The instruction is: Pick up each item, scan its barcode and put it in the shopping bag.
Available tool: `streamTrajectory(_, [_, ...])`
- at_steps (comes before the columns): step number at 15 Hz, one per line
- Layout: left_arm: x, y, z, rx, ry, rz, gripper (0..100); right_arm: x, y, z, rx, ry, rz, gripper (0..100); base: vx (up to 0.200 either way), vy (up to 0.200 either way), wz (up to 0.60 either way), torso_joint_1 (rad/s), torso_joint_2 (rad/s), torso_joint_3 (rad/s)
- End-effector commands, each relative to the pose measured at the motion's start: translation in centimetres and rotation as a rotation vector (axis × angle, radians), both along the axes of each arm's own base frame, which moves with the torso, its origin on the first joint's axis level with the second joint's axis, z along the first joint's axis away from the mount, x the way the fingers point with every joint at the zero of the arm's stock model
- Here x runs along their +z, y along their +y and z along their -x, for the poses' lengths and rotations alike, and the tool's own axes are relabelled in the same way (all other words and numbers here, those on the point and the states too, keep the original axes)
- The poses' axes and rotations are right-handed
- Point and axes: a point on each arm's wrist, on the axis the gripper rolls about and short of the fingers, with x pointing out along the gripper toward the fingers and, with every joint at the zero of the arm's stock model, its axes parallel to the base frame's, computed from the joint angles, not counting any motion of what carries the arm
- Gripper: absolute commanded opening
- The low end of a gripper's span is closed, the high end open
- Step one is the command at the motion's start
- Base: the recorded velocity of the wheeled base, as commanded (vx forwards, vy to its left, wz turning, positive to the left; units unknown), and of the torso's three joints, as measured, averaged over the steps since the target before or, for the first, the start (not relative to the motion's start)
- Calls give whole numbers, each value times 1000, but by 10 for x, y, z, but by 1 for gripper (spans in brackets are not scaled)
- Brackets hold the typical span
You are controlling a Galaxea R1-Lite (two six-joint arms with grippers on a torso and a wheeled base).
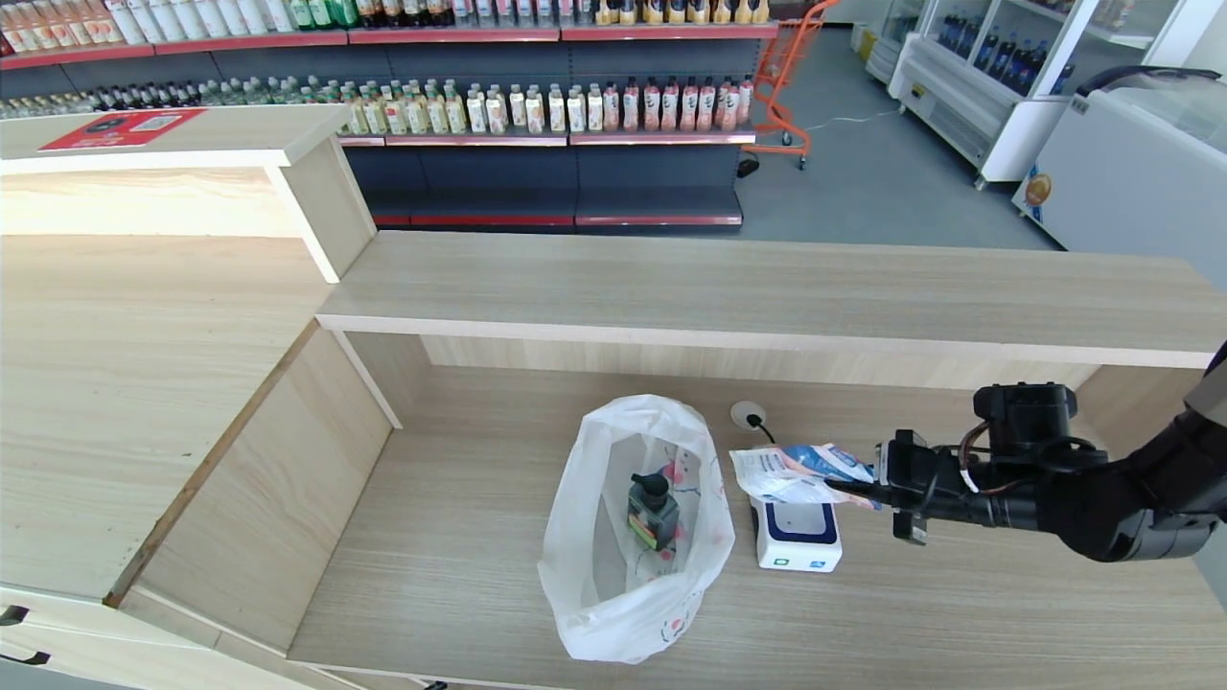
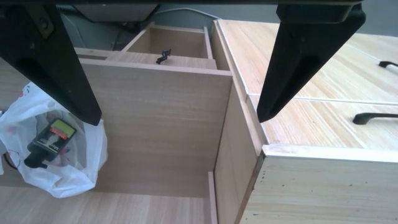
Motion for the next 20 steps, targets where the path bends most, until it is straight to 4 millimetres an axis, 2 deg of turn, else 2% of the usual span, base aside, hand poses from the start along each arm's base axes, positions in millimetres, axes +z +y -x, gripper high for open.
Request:
streamTrajectory(1, [0,0,0,0,0,0,100,0,-5,5,-16,8,1,0,0,0,0,0,0,0])
streamTrajectory(4, [0,0,0,0,0,0,100,2,-5,5,-15,7,-5,0,0,0,0,0,0,0])
streamTrajectory(5, [0,0,0,0,0,0,100,10,-3,4,-17,8,-42,0,0,0,0,0,0,0])
streamTrajectory(6, [0,0,0,0,0,0,100,21,3,1,-4,39,-126,0,0,0,0,0,0,0])
streamTrajectory(8, [0,0,0,0,0,0,100,57,21,0,-61,159,-335,0,0,0,0,0,0,0])
streamTrajectory(10, [0,0,0,0,0,0,100,80,38,-8,-162,240,-469,0,0,0,0,0,0,0])
streamTrajectory(11, [0,0,0,0,0,0,100,84,50,-13,-194,262,-502,0,0,0,0,0,0,0])
streamTrajectory(13, [0,0,0,0,0,0,100,76,70,-20,-207,320,-517,0,0,0,0,0,0,0])
streamTrajectory(16, [0,0,0,0,0,0,100,46,110,-28,-141,399,-477,0,0,0,0,0,0,0])
streamTrajectory(20, [0,0,0,0,0,0,100,20,128,-40,-164,426,-442,0,0,0,0,0,0,0])
